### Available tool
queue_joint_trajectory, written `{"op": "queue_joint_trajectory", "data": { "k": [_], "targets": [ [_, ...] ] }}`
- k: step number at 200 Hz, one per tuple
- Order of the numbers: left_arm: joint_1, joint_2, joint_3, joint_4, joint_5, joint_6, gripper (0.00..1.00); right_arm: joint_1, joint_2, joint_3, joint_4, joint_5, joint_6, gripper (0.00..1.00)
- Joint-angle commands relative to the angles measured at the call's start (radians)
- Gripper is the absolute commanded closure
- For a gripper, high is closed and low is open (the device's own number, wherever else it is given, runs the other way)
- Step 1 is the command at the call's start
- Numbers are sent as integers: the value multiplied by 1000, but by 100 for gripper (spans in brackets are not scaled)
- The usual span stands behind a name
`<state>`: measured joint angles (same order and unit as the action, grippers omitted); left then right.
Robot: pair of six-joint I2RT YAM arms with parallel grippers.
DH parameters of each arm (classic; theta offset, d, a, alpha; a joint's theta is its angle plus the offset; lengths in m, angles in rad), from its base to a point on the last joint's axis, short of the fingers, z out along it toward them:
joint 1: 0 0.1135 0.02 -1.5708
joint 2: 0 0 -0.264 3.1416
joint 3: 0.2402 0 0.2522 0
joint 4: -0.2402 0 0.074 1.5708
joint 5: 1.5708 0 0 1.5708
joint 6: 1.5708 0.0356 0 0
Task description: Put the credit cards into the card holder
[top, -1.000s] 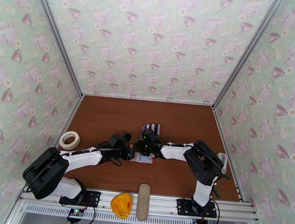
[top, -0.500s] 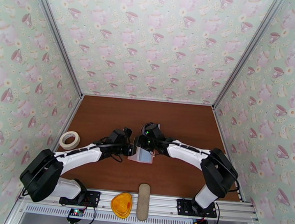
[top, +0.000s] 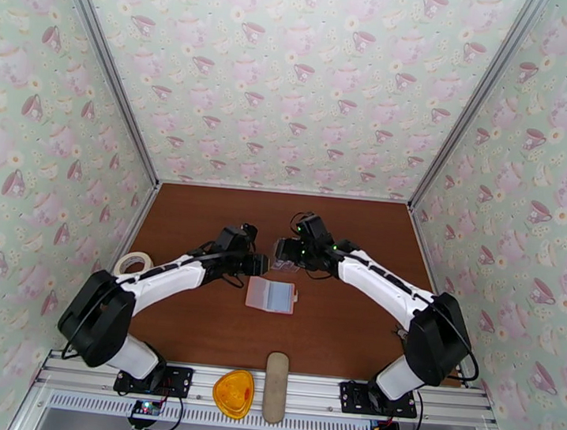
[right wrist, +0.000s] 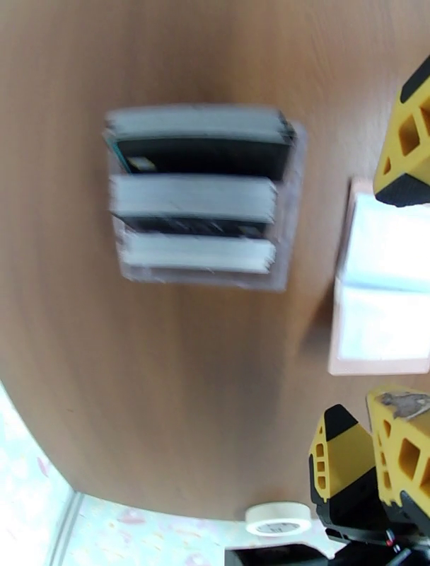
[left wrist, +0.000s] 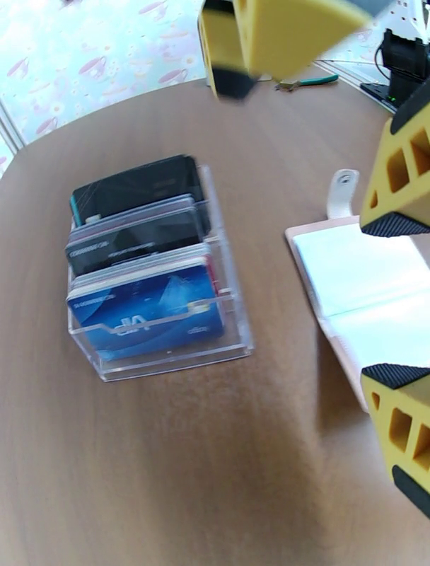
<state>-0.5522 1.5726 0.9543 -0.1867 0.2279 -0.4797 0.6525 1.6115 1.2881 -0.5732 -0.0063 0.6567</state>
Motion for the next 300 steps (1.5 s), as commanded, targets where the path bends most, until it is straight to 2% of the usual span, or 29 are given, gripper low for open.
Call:
{"op": "queue_joint_trajectory", "data": {
  "k": [1,74,117,158,215,300],
  "targets": [
    [13,51,82,-31,13,7,46,-21,38,50,-100,54,-62,28],
    [49,216,224,-41,81,-6,46,-70,77,108,-125,146,-115,29],
    [52,300,295,-60,104,-7,47,-86,123,110,-80,202,-160,28],
    [57,352,343,-77,122,-10,47,-127,190,140,-80,115,-174,30],
    [58,371,321,-60,140,-24,53,-131,223,147,-72,85,-188,36],
    [51,402,281,-2,174,-51,53,-131,255,152,-88,95,-209,41]
  ]
}}
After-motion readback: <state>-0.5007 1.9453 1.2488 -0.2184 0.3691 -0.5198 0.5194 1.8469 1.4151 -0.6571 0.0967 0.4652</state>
